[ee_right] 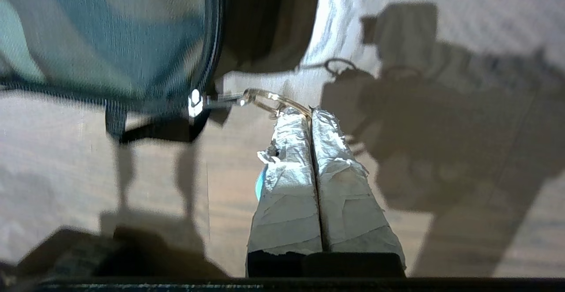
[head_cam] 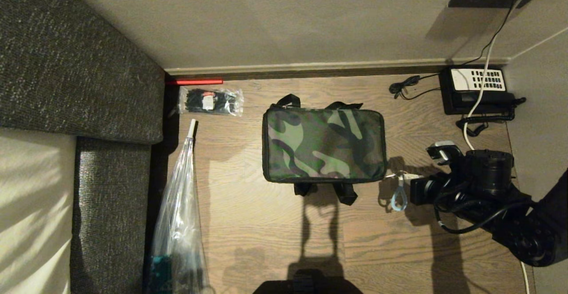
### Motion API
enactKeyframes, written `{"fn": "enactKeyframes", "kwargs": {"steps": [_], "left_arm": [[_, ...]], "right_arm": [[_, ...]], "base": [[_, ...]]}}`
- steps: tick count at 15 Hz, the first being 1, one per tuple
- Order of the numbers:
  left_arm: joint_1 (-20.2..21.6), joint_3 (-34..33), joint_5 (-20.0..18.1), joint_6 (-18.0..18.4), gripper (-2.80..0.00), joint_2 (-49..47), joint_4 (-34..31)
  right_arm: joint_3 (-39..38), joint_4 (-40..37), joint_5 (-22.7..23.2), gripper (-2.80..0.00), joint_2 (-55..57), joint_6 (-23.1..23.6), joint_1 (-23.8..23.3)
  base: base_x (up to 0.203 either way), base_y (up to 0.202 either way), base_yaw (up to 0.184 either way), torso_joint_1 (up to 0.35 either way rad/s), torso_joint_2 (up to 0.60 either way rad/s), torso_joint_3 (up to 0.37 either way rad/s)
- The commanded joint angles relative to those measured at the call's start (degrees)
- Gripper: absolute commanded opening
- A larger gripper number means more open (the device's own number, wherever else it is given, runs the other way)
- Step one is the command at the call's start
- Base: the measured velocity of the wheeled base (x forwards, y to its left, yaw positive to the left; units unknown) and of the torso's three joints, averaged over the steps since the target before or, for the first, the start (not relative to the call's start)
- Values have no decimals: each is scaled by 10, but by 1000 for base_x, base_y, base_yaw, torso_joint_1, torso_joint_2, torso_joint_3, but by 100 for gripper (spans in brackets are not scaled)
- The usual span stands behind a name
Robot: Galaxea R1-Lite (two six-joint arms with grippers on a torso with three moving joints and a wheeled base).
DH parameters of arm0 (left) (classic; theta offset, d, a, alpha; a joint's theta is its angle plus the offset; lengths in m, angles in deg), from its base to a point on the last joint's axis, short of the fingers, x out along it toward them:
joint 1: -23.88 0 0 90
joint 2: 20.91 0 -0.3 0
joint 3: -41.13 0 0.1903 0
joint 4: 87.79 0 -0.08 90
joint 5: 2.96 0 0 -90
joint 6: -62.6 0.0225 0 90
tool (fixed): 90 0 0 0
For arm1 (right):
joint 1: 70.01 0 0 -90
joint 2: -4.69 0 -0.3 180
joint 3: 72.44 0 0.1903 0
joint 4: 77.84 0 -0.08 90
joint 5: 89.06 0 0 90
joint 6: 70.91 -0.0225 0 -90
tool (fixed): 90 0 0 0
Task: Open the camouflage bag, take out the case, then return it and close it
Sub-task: Open the top of the storage box
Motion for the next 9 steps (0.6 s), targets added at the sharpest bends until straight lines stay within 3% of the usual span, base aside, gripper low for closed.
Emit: {"fn": "enactKeyframes", "kwargs": {"steps": [1, 5, 9], "left_arm": [[0, 0, 0, 0, -280, 0, 0], [0, 0, 0, 0, -280, 0, 0], [0, 0, 0, 0, -280, 1, 0]], "right_arm": [[24, -7, 11, -280, -12, 1, -8], [39, -19, 43, -280, -14, 12, -8], [63, -19, 110, -280, -12, 52, -8]], "base": [[0, 0, 0, 0, 0, 0], [0, 0, 0, 0, 0, 0], [0, 0, 0, 0, 0, 0]]}}
